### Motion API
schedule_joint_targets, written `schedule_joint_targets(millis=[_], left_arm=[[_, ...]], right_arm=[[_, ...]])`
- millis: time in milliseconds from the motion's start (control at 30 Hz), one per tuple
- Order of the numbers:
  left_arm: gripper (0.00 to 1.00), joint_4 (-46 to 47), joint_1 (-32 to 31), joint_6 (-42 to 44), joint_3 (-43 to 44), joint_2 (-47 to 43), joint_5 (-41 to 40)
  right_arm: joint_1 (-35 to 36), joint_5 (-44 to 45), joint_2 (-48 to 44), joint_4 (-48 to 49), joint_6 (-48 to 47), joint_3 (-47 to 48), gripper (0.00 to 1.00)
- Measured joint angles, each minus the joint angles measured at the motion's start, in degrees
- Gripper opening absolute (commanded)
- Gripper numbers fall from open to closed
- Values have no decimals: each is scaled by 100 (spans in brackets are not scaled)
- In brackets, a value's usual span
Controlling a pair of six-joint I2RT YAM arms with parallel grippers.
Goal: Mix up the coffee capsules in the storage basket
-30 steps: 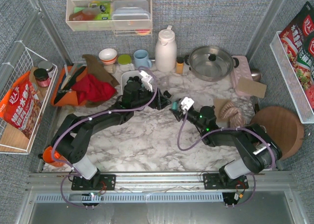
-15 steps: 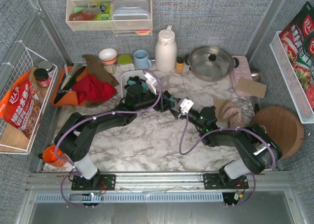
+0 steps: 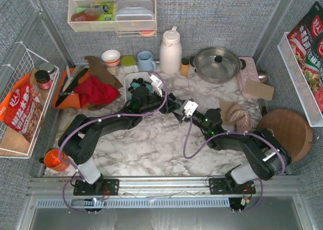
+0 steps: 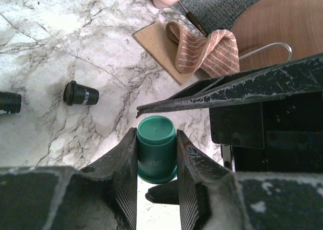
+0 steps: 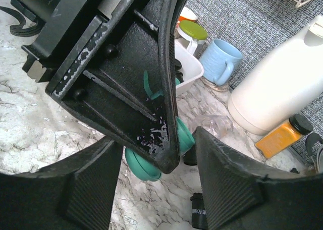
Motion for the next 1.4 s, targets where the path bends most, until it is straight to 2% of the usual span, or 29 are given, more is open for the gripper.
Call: schedule_joint_targets(millis=[200, 500, 633, 767, 967, 1200, 1400], left_arm=[[27, -323, -11, 17, 92, -61, -286], [28, -1003, 144, 326, 157, -422, -997], [30, -1368, 463, 649, 157, -595, -1491], [30, -1648, 981, 807, 157, -584, -1991], [34, -1735, 1537, 925, 278, -90, -2498], [35, -1823, 1952, 994, 1047, 855, -2761], [40, -1932, 1982, 802, 1587, 1412, -2127]], right_arm=[[2, 68, -105, -240, 2, 37, 75], [-4, 673, -485, -975, 9, 48, 76], [-50, 1224, -605, -1563, 280, 258, 76], [-146, 1871, -588, -2538, 885, 887, 76], [-267, 2686, -79, -3729, 1755, 1523, 76], [-459, 2778, 706, -4835, 2328, 2214, 73], [-660, 2441, 1239, -5442, 2634, 2632, 71]])
